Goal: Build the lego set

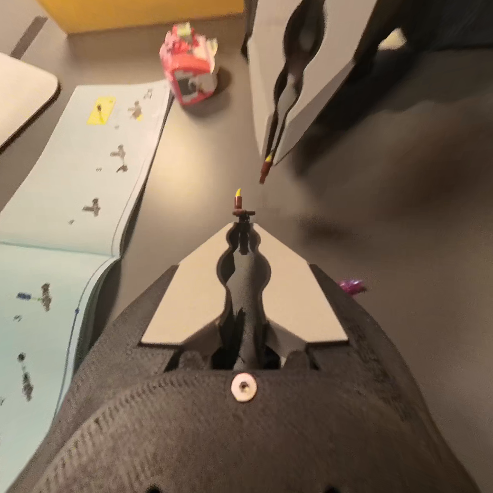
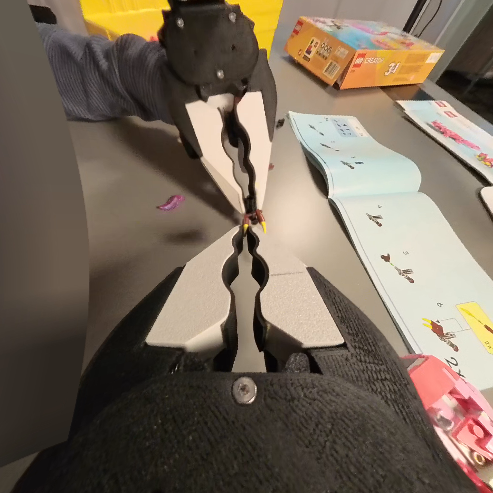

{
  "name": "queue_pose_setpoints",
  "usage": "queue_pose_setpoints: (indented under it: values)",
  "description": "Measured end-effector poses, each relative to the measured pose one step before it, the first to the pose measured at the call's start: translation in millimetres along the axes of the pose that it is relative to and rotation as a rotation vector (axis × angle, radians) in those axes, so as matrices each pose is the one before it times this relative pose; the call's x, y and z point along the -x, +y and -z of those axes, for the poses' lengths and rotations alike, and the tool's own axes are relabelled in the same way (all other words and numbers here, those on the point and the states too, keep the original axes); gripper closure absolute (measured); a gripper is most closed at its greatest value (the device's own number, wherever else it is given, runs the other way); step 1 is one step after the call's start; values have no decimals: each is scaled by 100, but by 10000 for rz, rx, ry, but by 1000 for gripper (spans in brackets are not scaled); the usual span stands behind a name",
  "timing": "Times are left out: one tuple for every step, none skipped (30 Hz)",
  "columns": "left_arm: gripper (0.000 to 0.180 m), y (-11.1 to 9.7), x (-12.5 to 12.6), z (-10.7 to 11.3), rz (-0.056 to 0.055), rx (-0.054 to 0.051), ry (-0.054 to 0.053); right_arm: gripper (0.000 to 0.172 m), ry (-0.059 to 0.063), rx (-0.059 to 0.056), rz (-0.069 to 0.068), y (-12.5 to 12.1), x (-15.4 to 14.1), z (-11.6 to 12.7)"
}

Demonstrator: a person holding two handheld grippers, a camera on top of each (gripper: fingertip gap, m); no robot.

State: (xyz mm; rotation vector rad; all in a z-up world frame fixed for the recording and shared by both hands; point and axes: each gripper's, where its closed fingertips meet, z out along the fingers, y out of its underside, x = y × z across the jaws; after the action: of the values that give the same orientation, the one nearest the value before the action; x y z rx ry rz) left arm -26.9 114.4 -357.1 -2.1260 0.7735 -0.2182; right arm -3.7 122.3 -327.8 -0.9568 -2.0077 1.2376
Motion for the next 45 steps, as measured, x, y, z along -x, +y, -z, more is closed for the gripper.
queue_pose_setpoints:
  values:
    - [174, -588, -441, -13, 87, -268, 241, 171, -132, 42, -71, 67, 147, 3]
    - [174, -471, -312, -36, 82, -240, 174, 171, -56, 69, -19, 95, 78, -32]
    - [174, -254, -306, -52, 134, -132, 216, 171, 40, 30, 38, 35, -16, -27]
    - [174, -138, -203, -37, 142, -100, 179, 171, -52, 41, 78, 43, 139, -46]
    - [174, -102, -142, -14, 124, -103, 137, 171, -27, 55, 70, 65, 100, -55]
    - [174, -7, -59, 2, 104, -22, 94, 171, 27, 49, 27, 51, -9, -37]
    - [175, -2, -17, 17, 17, -14, 21, 171, -37, 12, 21, 12, 56, -18]
    - [175, -46, -13, 27, 4, -17, 14, 171, -19, -28, -1, -30, 20, 22]
    - [175, -61, -34, 26, 19, -20, 15, 171, -25, -46, -14, -61, 17, 41]
    - [175, -41, -62, 10, 36, 1, 45, 171, -53, -59, -5, -61, 55, 48]
    - [175, -45, -27, 13, 6, -6, 10, 171, -16, -57, 6, -74, 11, 44]
    - [175, 1, -83, 5, -44, 35, 32, 171, -35, -15, 12, -30, 53, -4]
    - [175, 11, -66, -8, -60, 29, -1, 171, -10, -8, -1, -21, 25, -24]
    - [175, 36, 24, -18, -57, 40, -52, 171, -8, 29, -4, 29, 15, -29]
    - [175, 33, -24, -15, -48, 21, -11, 171, -17, 8, 6, 14, 22, -11]
    - [175, 1, -11, 8, -25, 8, -5, 171, -12, 18, -6, 22, 25, -17]
    - [175, 22, 2, -3, -59, 14, -23, 171, -27, 30, 3, 33, 56, -19]
    - [175, 59, -34, -28, -52, 34, -3, 171, -63, 48, 33, 65, 125, -28]
    - [175, 26, -97, -56, -59, 34, 24, 171, -88, 71, 34, 87, 179, -51]
    - [175, 131, -51, -95, -105, 103, -21, 171, -29, 114, 32, 166, 67, -58]
    - [175, 126, -33, -82, -171, 111, -66, 171, -12, 99, 41, 129, 58, -69]
    - [175, 41, 30, -34, -172, 68, -112, 171, 29, 51, 27, 53, -12, -54]
    - [175, -44, -15, 32, -117, 12, -50, 171, 10, 20, 11, 23, -4, -13]
    - [175, -116, -18, 74, -20, -65, 6, 172, 9, -7, 3, -7, -8, 2]
    - [175, -167, -4, 93, 45, -118, 22, 172, 20, 29, -6, 40, -30, -28]
    - [175, -255, 25, 113, 58, -162, 9, 172, 38, 94, 15, 117, -45, -67]
    - [175, -189, -50, 97, 55, -86, 55, 172, 14, 90, 76, 102, 52, -102]
    - [175, -75, 18, 27, -44, -3, -44, 172, 52, 98, 111, 86, 20, -126]
    - [175, 173, 57, -27, -125, 147, -82, 172, 70, 59, 91, 57, -27, -90]
    - [175, 70, 34, 10, -88, 71, -63, 172, 29, 27, 36, 18, -10, -61]
    - [175, -43, -2, 65, -26, -13, -10, 172, 6, -67, -4, -90, -13, 41]
    - [175, -132, 33, 91, 1, -58, -7, 172, 19, -133, -32, -177, -64, 93]
    - [175, -86, 34, 80, -23, -32, -35, 172, 11, -98, -47, -142, -34, 58]
    - [175, 60, -4, 5, -74, 79, -38, 172, 0, -1, 5, -12, 6, -18]
    - [175, 181, 44, -72, -162, 162, -111, 172, 23, 82, 47, 106, 19, -63]
    - [175, 186, 25, -82, -132, 170, -105, 172, 27, 94, 45, 110, 12, -74]
    - [175, 112, 5, -44, -35, 97, -31, 172, 10, 23, 38, 17, 24, -32]
    - [175, -30, 28, 29, 47, -30, -3, 172, 10, -53, -2, -58, -27, 51]
    - [175, -13, 53, 43, 133, -38, 39, 172, 5, -115, -38, -138, -60, 85]
    - [175, -25, 39, 42, 137, -47, 52, 172, -3, -94, -38, -108, -28, 68]
    - [175, 55, 51, -4, 83, 3, 6, 172, 15, -44, -2, -64, -37, 25]
    - [175, 157, 26, -66, 45, 100, 1, 172, 10, -1, 47, -1, 19, 0]
    - [175, 191, 43, -87, 12, 111, -39, 172, 24, 2, 63, -3, 7, -24]
    - [175, 236, 73, -110, 56, 132, -35, 172, -22, -3, 36, -12, 55, 1]
    - [175, 319, 225, -102, 61, 170, -99, 172, -60, -96, 40, -148, 119, 21]
